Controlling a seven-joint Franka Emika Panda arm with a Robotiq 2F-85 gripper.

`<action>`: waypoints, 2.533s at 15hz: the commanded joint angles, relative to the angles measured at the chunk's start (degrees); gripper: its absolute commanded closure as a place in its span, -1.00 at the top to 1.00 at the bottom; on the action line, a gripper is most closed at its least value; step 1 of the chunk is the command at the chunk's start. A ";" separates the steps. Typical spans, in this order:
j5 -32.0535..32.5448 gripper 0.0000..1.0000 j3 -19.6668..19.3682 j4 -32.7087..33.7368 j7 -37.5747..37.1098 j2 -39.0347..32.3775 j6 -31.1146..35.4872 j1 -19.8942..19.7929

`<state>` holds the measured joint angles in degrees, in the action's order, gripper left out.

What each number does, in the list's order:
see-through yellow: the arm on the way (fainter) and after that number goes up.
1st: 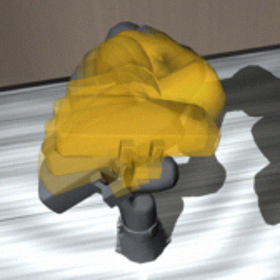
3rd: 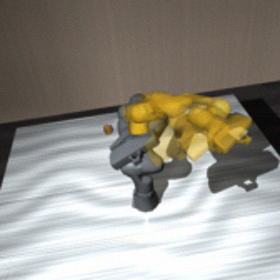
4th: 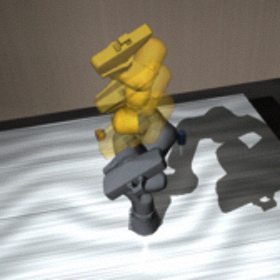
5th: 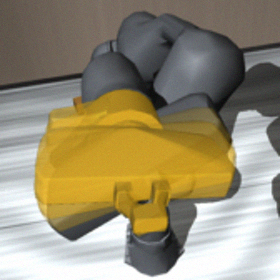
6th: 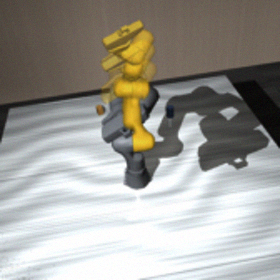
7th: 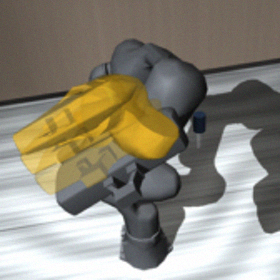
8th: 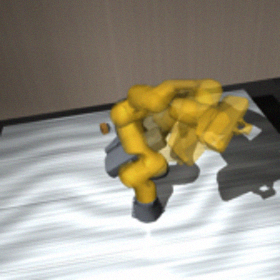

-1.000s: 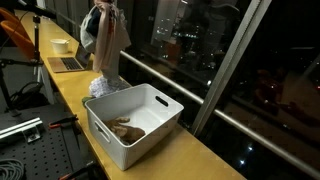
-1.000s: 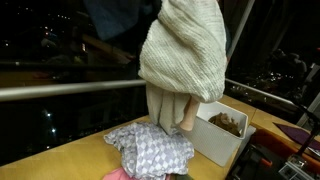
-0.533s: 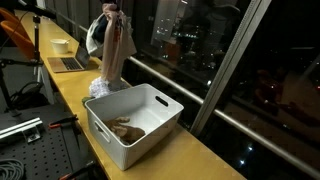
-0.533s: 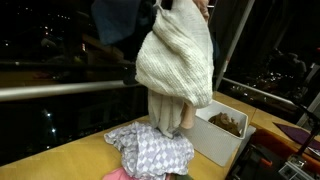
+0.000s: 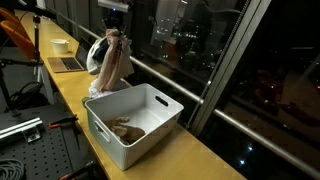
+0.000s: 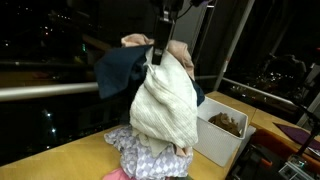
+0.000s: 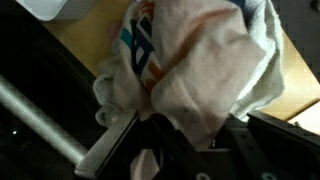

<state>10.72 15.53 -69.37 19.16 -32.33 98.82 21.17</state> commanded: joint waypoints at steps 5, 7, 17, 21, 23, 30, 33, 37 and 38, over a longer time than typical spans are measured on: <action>3.10 -0.87 -0.55 -19.78 -3.79 -1.41 20.09 2.82; 5.64 -0.87 -1.56 -23.98 -5.00 -1.04 26.73 2.79; -0.18 0.58 0.00 -43.08 -3.43 9.12 38.96 -6.15; -2.73 1.00 1.25 -50.80 -5.05 18.74 39.08 -5.80; -2.10 1.00 0.91 -54.96 -6.17 23.84 39.12 -5.74; 1.05 1.00 -6.19 -69.14 -2.56 38.45 40.76 -12.00; 0.81 1.00 -10.99 -69.93 2.09 38.03 41.69 -15.99; -2.23 1.00 -16.05 -65.85 9.56 32.36 42.70 -19.98; -3.09 1.00 -16.78 -64.44 11.01 30.68 42.80 -20.70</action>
<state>10.36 0.76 -137.91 25.63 3.27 140.44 1.98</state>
